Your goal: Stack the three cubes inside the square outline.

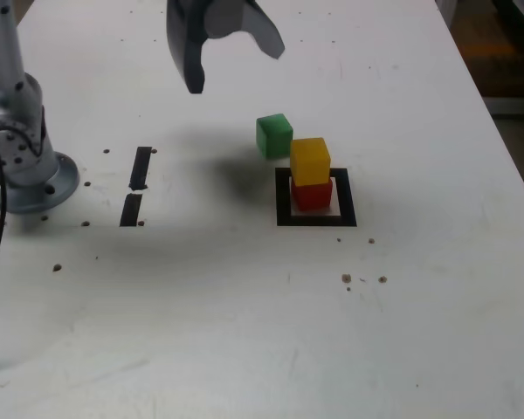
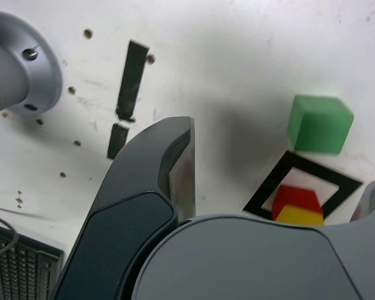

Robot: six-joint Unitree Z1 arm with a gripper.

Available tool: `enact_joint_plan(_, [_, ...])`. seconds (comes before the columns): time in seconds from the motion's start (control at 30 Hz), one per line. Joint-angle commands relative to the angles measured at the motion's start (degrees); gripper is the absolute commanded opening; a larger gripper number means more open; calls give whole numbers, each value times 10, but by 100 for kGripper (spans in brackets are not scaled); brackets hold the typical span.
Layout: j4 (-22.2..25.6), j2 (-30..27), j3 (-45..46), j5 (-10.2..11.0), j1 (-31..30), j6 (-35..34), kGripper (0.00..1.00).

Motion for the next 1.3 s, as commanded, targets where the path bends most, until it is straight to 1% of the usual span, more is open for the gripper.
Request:
enact_joint_plan(0.0, [-14, 16, 2, 2, 9, 6, 99])
enact_joint_plan(0.1, [-44, 44, 3, 6, 14, 11, 99])
enact_joint_plan(0.2, [-69, 72, 1, 4, 13, 14, 99])
enact_joint_plan(0.33, [-83, 105, 1, -3, 11, 21, 99])
enact_joint_plan(0.5, [-99, 123, 15, -7, 7, 23, 98])
enact_joint_plan(0.7, [-122, 142, 22, -16, -1, 18, 90])
enact_joint_plan(0.87, [-140, 144, 33, -10, -6, 3, 84])
enact_joint_plan(1.0, [-157, 148, 43, -8, -6, -1, 83])
enact_joint_plan(1.1, [-165, 155, 44, -9, -7, -1, 77])
enact_joint_plan(1.27, [-178, 168, 50, -12, -10, -1, 64])
